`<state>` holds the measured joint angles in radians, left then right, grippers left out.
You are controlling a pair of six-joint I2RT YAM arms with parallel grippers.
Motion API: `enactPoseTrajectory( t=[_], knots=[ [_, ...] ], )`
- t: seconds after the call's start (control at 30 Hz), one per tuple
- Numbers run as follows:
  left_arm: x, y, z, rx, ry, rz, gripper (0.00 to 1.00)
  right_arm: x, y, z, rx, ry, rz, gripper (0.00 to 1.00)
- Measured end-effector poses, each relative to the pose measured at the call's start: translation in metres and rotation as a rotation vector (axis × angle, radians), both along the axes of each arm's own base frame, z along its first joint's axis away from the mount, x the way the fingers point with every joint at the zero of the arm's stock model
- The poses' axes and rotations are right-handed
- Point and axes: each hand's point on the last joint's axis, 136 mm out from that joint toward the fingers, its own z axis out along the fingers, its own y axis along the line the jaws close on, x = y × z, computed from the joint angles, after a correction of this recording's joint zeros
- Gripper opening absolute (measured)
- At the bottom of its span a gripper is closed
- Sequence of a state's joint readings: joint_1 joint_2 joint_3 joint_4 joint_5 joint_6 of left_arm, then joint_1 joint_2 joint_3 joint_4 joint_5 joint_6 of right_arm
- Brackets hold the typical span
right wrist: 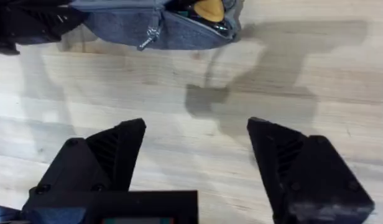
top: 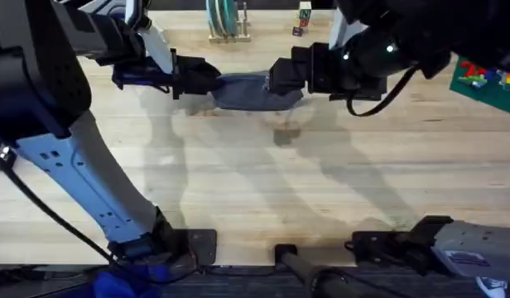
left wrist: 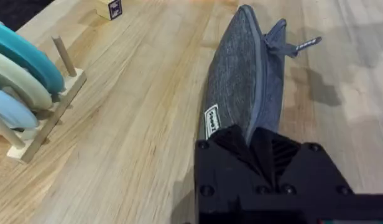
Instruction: Unzip the bag, pick up the pens from the table one at a time and place them inside, then zip the bag closed.
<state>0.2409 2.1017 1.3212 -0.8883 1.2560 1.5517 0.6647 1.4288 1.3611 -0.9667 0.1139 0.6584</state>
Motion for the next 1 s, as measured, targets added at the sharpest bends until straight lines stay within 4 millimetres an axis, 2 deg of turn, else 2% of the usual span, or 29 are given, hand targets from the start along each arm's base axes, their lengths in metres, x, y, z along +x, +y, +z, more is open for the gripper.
enactPoseTrajectory(
  t=[0.17, 0.53, 1.0],
  knots=[
    [0.000, 0.000, 0.000, -0.001, 0.004, 0.002, 0.041, 0.000, 0.000, 0.006, 0.000, -0.004, 0.000, 0.996],
    [0.000, 0.000, 0.000, -0.001, 0.008, 0.003, 0.041, -0.010, 0.009, 0.006, -0.020, -0.005, 0.074, 0.996],
    [0.000, 0.000, 0.000, 0.000, 0.015, 0.006, 0.041, -0.010, 0.009, 0.006, -0.028, -0.009, 0.086, 0.997]
  ],
)
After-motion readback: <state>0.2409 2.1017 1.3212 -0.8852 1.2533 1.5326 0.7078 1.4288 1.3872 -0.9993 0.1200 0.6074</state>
